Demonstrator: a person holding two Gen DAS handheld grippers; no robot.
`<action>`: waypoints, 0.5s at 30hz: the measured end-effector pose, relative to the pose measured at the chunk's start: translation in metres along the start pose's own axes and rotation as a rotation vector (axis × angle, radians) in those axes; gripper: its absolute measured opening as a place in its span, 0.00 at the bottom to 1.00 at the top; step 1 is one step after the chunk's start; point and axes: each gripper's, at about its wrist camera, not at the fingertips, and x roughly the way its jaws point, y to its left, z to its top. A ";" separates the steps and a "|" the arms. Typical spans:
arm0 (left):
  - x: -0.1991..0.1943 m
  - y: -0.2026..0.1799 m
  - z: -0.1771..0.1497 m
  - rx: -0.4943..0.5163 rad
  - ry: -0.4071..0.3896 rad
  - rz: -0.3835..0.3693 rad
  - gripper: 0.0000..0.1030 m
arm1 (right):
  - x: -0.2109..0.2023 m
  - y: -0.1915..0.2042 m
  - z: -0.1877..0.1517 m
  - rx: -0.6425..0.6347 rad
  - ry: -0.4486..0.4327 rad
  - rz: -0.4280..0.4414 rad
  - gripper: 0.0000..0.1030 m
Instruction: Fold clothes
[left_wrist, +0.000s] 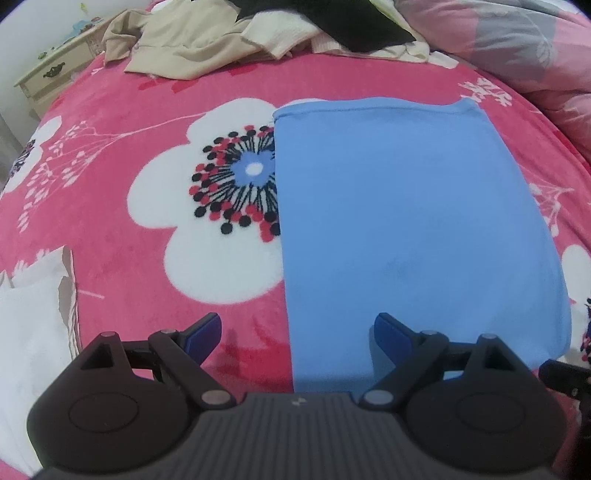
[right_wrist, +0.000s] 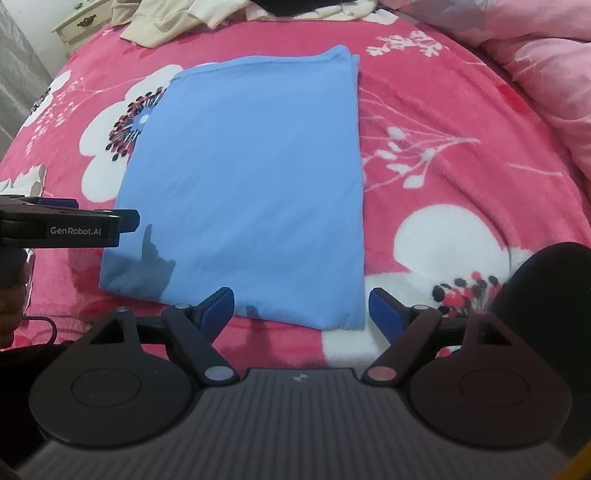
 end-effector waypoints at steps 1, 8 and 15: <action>0.000 0.001 0.000 -0.001 0.001 0.001 0.88 | 0.000 0.000 0.000 0.001 0.002 0.000 0.78; 0.002 0.002 -0.001 -0.001 0.016 0.010 0.88 | 0.004 0.004 -0.003 -0.003 0.022 0.012 0.79; 0.003 -0.003 -0.003 0.035 0.022 0.020 0.88 | 0.006 0.005 -0.002 -0.004 0.030 0.017 0.81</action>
